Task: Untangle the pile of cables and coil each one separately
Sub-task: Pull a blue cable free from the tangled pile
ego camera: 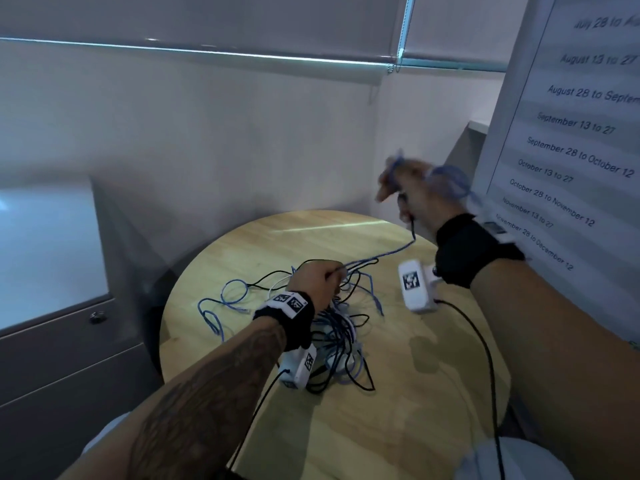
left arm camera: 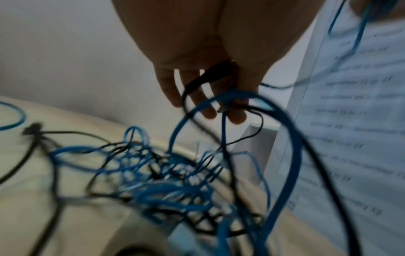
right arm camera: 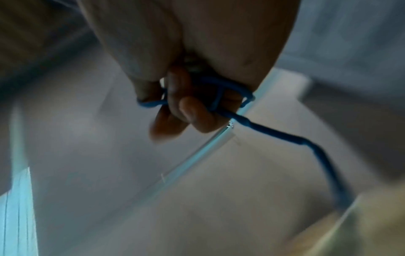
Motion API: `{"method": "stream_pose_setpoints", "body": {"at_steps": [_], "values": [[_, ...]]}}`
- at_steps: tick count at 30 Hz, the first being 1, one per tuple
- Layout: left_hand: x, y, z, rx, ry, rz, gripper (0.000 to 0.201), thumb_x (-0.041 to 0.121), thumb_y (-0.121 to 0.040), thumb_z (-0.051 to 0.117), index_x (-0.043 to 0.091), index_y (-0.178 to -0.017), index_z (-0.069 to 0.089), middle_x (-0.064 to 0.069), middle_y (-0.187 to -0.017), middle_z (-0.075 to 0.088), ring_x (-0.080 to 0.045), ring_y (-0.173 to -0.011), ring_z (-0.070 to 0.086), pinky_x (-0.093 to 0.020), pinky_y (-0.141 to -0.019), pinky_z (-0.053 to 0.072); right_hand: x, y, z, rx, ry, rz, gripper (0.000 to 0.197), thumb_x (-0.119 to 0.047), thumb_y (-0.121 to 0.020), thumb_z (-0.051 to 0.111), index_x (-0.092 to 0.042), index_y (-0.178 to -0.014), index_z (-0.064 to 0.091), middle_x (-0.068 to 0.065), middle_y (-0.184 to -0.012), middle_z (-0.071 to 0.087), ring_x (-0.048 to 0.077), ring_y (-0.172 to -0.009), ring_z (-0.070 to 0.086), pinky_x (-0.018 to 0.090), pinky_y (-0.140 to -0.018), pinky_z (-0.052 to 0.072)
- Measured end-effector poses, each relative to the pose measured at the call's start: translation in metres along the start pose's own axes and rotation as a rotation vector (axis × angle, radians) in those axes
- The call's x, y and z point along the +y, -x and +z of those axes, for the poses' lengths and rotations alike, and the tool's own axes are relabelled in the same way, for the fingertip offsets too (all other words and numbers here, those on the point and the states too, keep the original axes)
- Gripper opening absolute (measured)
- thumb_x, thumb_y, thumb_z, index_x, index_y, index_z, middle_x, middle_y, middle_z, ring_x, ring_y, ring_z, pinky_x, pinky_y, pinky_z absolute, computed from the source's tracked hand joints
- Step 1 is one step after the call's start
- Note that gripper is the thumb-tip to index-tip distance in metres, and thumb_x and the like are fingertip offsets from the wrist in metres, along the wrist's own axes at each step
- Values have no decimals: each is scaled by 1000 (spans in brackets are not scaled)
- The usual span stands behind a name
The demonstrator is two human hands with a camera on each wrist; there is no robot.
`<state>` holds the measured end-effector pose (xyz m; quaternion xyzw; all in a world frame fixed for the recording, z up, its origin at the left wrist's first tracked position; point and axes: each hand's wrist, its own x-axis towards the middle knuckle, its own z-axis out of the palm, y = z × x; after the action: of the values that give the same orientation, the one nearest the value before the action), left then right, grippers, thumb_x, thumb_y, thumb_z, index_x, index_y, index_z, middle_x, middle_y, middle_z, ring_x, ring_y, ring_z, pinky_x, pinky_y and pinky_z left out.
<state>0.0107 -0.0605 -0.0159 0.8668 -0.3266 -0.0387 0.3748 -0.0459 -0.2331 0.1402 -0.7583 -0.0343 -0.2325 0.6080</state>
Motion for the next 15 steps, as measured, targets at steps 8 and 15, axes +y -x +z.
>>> {"method": "stream_pose_setpoints", "body": {"at_steps": [8, 15], "values": [[22, -18, -24, 133, 133, 128, 31, 25, -96, 55, 25, -65, 59, 8, -57, 54, -12, -55, 47, -25, -57, 38, 59, 26, 10, -286, 994, 82, 34, -41, -101, 54, -17, -78, 54, 3, -73, 54, 24, -69, 49, 34, -63, 35], [-1, -10, -3, -26, 224, 8, 11, 29, -93, 63, 25, -84, 68, 9, -74, 67, -7, -64, 58, -22, -63, 45, 28, 14, 9, 1, 393, -14, 25, -16, -105, 49, -13, -80, 48, -7, -61, 42, 6, -48, 35, 11, -49, 32]]}}
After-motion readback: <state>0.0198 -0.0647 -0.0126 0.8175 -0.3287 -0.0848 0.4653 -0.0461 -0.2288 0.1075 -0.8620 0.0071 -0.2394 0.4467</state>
